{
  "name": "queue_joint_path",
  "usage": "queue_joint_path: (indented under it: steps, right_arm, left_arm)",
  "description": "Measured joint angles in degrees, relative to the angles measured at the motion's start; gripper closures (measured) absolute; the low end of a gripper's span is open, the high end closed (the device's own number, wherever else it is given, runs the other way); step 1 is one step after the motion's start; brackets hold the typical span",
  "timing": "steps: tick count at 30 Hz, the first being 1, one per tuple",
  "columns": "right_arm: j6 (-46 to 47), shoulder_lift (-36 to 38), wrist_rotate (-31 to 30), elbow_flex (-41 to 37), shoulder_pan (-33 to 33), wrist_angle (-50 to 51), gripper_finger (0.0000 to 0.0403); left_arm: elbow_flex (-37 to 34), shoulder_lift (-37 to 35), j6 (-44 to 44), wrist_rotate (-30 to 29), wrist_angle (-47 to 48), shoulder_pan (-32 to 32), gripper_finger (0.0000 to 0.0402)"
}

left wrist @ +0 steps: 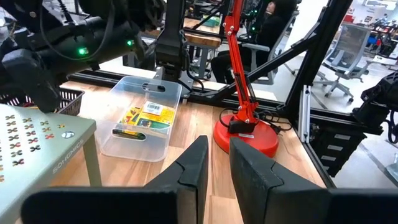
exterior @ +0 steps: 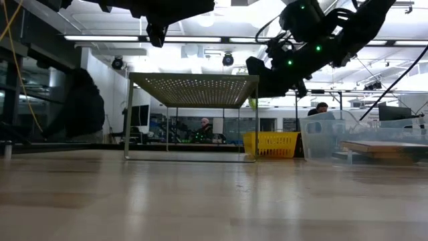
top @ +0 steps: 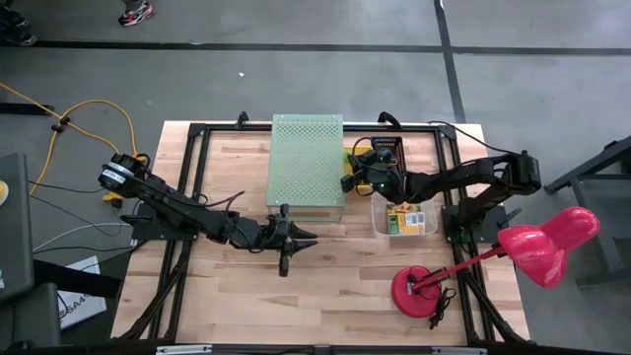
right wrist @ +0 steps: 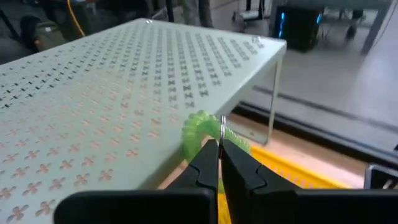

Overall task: Pick & Place Office Desk Supplies
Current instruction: Put the green spring keychain into the yellow bin

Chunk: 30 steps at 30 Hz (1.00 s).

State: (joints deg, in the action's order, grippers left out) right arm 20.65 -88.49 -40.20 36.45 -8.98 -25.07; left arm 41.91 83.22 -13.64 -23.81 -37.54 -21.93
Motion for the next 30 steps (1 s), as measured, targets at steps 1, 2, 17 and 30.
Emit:
queue_joint_path:
  steps: [1,2,17,30]
  right_arm:
    - [0.9,0.0,0.3,0.0,-0.2,0.9,0.0400]
    - [1.6,0.0,0.2,0.0,-0.5,1.7,0.0400]
    - [1.7,4.0,0.8,-0.4,-1.0,11.5,0.0400]
    - [2.1,4.9,2.9,-0.3,-1.2,11.5,0.0400]
  left_arm:
    - [0.0,0.0,0.0,0.0,0.0,0.0,0.0341]
    - [0.0,0.0,-0.1,0.0,0.0,0.0,0.0341]
    - [0.0,0.0,-0.1,0.0,0.4,0.0,0.0341]
    - [0.0,0.0,-0.3,0.0,0.3,0.0,0.0341]
